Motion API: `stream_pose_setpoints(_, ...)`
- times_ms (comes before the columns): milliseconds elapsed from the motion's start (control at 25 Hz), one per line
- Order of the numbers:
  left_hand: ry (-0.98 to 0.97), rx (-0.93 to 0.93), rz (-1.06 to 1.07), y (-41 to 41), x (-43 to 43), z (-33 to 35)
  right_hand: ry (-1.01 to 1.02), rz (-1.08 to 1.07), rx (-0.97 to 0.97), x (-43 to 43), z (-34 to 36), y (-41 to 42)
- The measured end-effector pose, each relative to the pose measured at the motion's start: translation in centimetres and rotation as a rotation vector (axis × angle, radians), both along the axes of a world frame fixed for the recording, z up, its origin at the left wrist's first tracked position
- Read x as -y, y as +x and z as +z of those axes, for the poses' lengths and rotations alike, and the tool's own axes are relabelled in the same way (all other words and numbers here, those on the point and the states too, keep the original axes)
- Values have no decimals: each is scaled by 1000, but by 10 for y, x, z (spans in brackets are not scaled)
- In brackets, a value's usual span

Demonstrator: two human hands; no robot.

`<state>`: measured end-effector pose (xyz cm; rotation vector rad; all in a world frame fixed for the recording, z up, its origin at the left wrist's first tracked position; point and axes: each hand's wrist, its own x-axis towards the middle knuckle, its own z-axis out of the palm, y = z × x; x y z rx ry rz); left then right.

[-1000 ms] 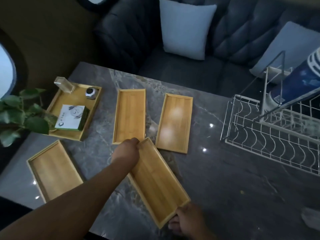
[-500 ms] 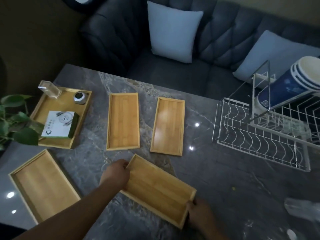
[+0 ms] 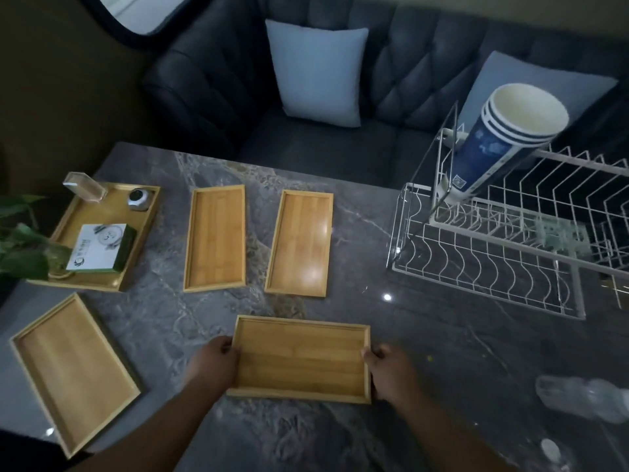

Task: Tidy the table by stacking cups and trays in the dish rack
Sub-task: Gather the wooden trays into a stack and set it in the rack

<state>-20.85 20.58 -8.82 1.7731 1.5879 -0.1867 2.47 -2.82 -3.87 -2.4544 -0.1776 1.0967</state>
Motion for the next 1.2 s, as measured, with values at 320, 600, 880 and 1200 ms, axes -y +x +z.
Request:
stream_pose_setpoints(320,32,-32,-18,3,9,17,-8,120,28,5,-1,8)
stream_pose_setpoints(600,39,-11,-5,-7,-14,15,-4,113,36,-15,-4,-11)
stream_pose_setpoints(880,-33,77,-92,-32,-58,7,-23,84,34,-41,-3,-34)
stream_pose_setpoints(1200,-38,81,-89,-54,-83,6,-24,88,70,-69,-5,-54)
